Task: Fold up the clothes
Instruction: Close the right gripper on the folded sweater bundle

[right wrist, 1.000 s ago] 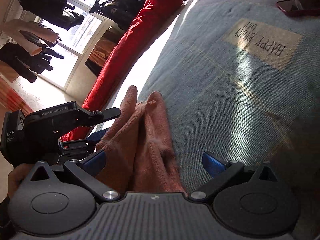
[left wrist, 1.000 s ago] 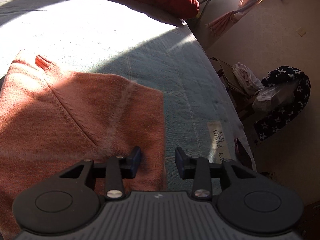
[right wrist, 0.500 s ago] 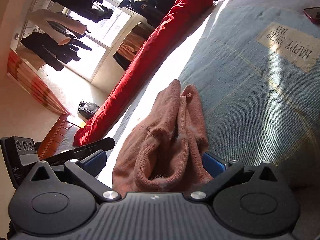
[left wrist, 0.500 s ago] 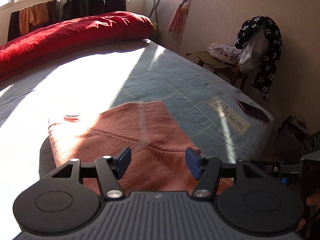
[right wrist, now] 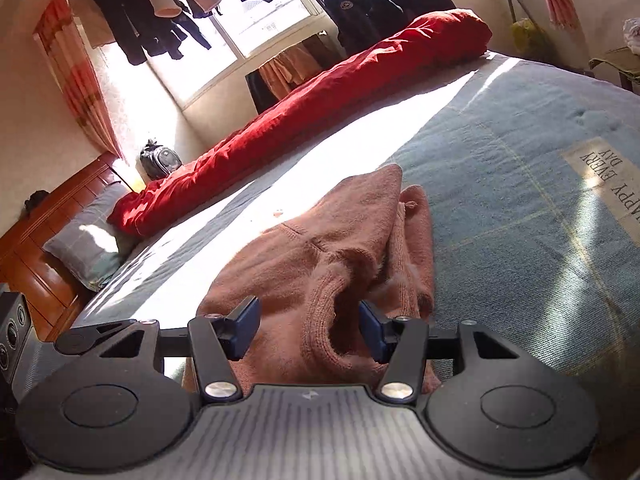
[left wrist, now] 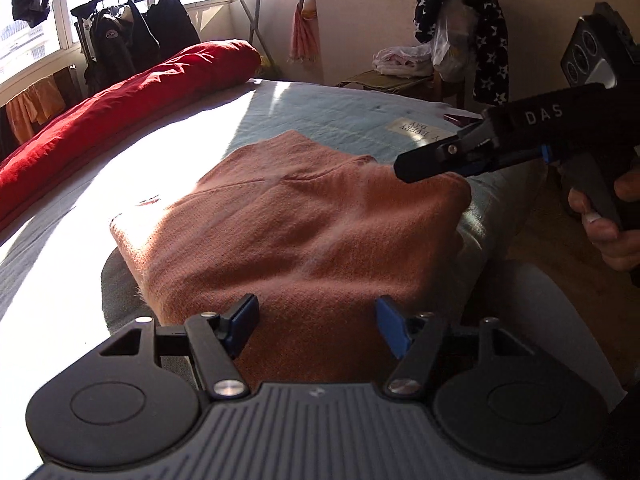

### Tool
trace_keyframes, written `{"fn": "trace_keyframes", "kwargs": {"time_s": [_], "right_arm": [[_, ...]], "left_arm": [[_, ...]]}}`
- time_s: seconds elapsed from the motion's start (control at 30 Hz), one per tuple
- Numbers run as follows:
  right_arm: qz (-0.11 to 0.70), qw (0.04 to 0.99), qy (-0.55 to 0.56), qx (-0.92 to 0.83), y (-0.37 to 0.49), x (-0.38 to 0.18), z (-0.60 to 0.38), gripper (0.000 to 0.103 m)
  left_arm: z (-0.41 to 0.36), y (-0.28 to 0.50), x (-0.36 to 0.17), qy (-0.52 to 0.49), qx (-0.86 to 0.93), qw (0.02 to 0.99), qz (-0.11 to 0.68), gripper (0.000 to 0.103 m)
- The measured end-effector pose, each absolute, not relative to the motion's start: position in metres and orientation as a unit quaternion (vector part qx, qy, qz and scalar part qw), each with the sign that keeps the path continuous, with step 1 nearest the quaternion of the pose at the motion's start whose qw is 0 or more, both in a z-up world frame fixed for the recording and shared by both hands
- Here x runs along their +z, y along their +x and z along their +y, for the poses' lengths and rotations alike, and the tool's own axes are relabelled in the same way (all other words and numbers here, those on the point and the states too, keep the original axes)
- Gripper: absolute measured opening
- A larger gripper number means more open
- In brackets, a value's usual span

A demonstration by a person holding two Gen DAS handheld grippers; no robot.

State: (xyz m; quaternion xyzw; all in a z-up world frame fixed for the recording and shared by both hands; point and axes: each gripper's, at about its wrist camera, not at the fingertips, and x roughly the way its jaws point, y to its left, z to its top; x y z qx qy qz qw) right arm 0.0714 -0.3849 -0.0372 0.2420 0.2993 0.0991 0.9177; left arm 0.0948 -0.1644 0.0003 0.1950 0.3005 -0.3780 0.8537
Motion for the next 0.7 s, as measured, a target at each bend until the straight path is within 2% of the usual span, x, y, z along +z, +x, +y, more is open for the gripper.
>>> {"fn": "trace_keyframes", "kwargs": {"time_s": [0.07, 0.2, 0.3, 0.4, 0.5, 0.6, 0.7], "right_arm": [[0.333, 0.914, 0.218, 0.074, 0.081, -0.044, -0.375, 0.024], [0.325, 0.921, 0.205, 0.059, 0.069, -0.034, -0.377, 0.014], [0.333, 0.919, 0.205, 0.051, 0.063, -0.034, -0.385, 0.015], [0.369, 0.900, 0.229, 0.040, 0.072, -0.064, -0.392, 0.015], [0.367, 0.892, 0.260, 0.038, 0.070, -0.075, -0.397, 0.014], [0.357, 0.901, 0.242, 0.046, 0.063, -0.058, -0.397, 0.021], [0.332, 0.914, 0.227, 0.048, 0.061, -0.036, -0.399, 0.034]], "left_arm": [[-0.164, 0.094, -0.002, 0.192, -0.381, 0.853, 0.301, 0.067], [-0.158, 0.093, 0.007, 0.185, -0.392, 0.853, 0.290, 0.069], [-0.159, 0.096, 0.010, 0.179, -0.399, 0.854, 0.281, 0.077], [-0.166, 0.112, -0.007, 0.173, -0.401, 0.837, 0.330, 0.077], [-0.168, 0.120, -0.022, 0.173, -0.392, 0.830, 0.356, 0.077], [-0.165, 0.118, -0.014, 0.172, -0.401, 0.828, 0.351, 0.077], [-0.158, 0.122, 0.002, 0.158, -0.414, 0.834, 0.327, 0.078]]}}
